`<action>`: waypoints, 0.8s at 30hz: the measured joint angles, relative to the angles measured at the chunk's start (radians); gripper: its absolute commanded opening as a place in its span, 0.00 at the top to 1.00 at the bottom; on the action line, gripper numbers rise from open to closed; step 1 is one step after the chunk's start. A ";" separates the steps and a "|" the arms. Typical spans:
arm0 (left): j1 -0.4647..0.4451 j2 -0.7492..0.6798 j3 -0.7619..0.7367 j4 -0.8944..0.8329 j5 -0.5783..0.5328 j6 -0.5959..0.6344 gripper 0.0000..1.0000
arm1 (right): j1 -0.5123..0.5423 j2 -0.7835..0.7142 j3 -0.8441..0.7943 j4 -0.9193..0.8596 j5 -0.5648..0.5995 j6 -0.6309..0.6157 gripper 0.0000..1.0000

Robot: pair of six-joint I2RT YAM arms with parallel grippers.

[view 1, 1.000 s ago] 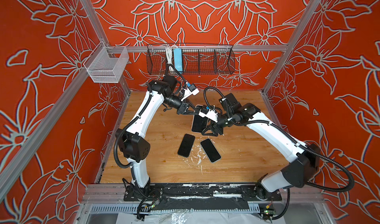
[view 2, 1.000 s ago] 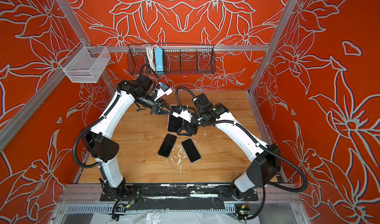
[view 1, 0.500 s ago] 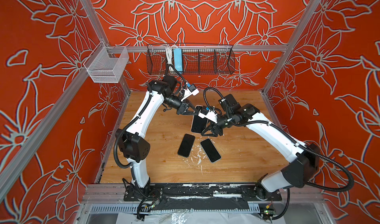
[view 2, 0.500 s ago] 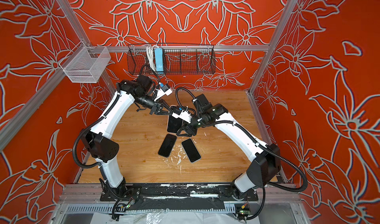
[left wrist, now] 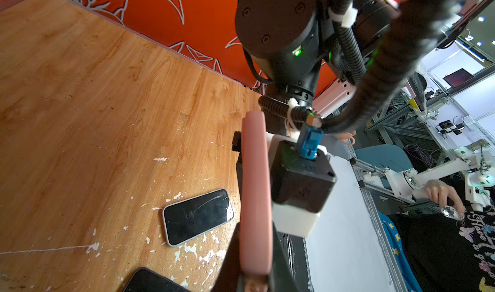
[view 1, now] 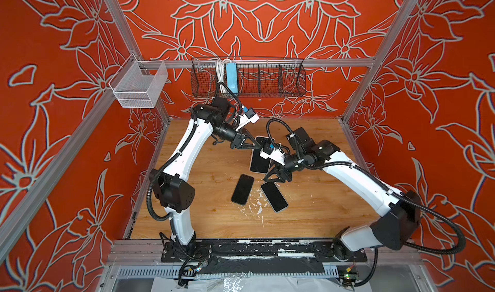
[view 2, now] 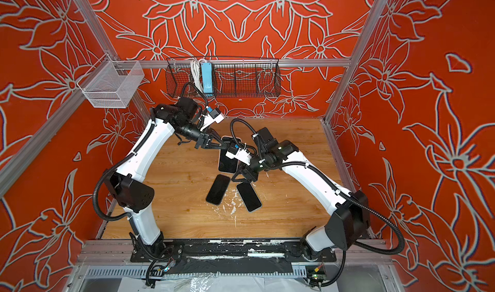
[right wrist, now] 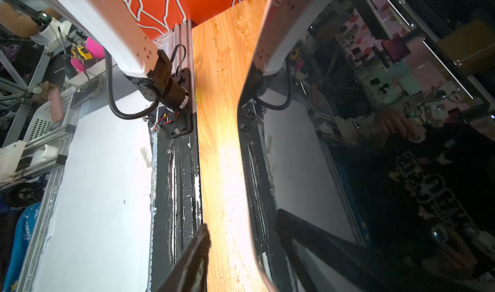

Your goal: Take the phone out of the phone case

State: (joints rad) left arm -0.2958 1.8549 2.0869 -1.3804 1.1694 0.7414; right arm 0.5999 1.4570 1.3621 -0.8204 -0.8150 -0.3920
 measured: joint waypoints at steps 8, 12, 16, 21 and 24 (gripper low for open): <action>0.000 -0.006 -0.002 0.003 0.021 -0.014 1.00 | 0.000 -0.021 -0.003 0.015 0.009 0.004 0.75; 0.002 -0.006 -0.004 0.003 0.026 -0.030 1.00 | 0.002 -0.026 -0.003 0.018 0.015 0.003 0.80; 0.002 -0.006 -0.004 0.010 0.041 -0.036 1.00 | 0.007 -0.039 -0.003 0.016 0.018 0.006 0.85; 0.001 -0.010 -0.004 0.014 0.062 -0.043 1.00 | 0.016 -0.053 -0.003 0.018 0.023 0.022 0.91; 0.002 -0.014 -0.007 0.022 0.074 -0.053 1.00 | 0.023 -0.061 -0.003 0.026 0.027 0.042 0.96</action>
State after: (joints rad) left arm -0.2943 1.8412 2.0800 -1.3582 1.2438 0.6880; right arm 0.6228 1.3956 1.3590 -0.7940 -0.7876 -0.3500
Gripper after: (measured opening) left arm 0.096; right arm 0.167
